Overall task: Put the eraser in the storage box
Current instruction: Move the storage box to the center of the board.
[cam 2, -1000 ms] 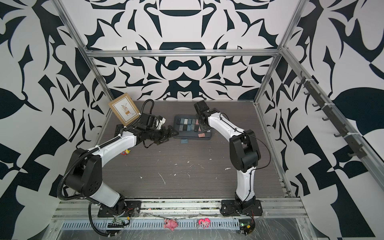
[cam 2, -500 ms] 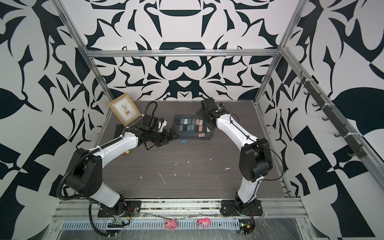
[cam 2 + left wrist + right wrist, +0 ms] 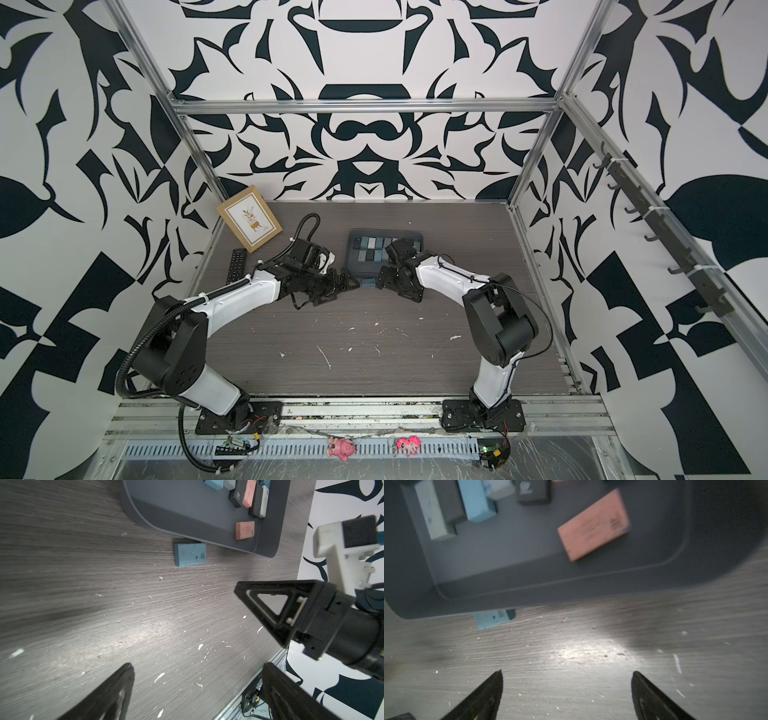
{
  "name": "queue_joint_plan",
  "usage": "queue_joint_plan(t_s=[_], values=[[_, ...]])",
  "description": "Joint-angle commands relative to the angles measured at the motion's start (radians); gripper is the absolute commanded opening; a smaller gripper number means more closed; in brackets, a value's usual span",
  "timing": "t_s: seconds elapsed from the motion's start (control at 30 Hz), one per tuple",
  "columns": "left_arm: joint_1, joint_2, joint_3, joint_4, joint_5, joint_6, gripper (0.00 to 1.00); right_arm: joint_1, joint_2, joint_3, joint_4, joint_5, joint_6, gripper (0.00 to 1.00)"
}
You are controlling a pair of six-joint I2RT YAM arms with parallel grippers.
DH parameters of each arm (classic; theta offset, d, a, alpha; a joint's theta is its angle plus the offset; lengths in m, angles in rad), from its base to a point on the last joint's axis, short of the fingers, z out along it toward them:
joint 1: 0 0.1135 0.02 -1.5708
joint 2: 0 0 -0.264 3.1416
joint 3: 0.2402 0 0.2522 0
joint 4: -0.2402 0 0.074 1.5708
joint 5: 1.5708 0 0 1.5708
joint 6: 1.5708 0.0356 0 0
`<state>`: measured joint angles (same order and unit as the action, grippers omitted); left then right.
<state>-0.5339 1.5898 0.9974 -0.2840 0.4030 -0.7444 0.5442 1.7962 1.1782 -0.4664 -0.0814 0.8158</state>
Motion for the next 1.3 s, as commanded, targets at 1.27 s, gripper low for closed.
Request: queue_joint_plan(t_s=[1.27], values=[[-0.051, 0.268, 0.328, -0.135, -0.17, 0.373, 0.99, -0.166, -0.064, 0.167, 0.006, -0.191, -0.163, 0.98]])
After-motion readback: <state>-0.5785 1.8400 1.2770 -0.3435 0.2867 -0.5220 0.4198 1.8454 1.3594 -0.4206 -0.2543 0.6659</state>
